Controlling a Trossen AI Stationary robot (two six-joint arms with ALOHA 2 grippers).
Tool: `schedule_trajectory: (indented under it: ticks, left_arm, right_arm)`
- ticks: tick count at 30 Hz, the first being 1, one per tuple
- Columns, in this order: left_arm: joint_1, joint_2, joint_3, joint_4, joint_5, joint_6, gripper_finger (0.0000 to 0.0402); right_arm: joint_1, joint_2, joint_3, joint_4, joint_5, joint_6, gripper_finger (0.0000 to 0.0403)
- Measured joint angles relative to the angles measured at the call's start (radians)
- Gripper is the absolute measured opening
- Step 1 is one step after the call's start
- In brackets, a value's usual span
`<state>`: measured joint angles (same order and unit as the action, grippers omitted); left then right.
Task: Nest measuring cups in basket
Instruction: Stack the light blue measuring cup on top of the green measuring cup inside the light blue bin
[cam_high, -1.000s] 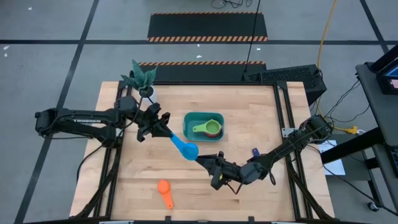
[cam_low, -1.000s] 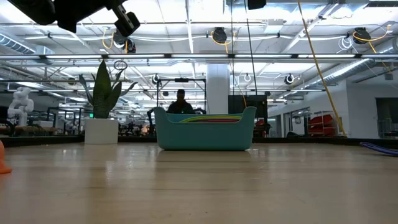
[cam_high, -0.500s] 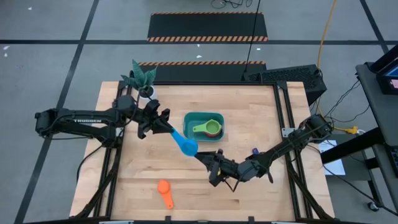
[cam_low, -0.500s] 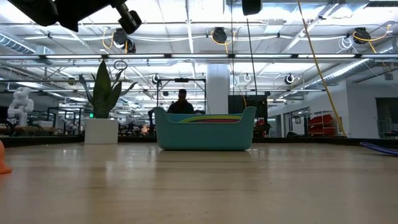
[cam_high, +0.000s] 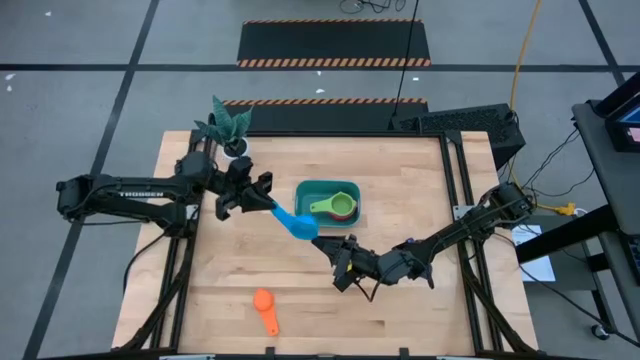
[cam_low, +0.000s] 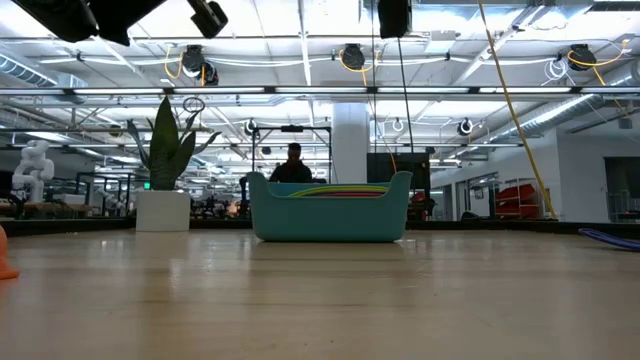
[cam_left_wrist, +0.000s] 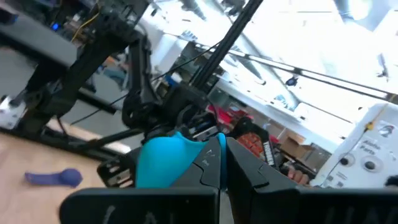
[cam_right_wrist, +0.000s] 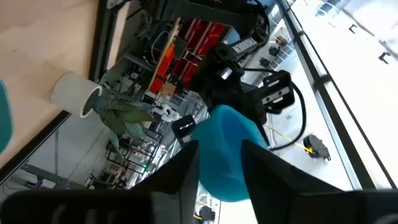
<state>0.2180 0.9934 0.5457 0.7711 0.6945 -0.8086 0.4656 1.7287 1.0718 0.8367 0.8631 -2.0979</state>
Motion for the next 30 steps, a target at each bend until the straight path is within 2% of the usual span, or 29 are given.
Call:
schedule_trajectory:
  ticks: [6, 10, 15, 30]
  left_arm:
    - [0.006, -0.004, 0.000, -0.018, 0.001, 0.016, 0.0006]
    - [0.006, -0.004, 0.000, -0.037, -0.034, 0.040, 0.0006]
    - [0.005, -0.004, 0.000, -0.055, -0.039, 0.045, 0.0006]
    - [0.004, -0.004, 0.000, -0.074, -0.006, 0.036, 0.0010]
  right_arm:
    - [0.005, 0.000, -0.001, 0.047, -0.001, -0.005, 0.0161]
    - [0.007, 0.000, -0.002, 0.051, 0.000, -0.018, 0.0168]
    - [0.005, 0.000, -0.002, 0.048, 0.003, -0.016, 0.0152]
    - [0.005, 0.000, -0.003, 0.022, 0.006, -0.024, 0.0070]
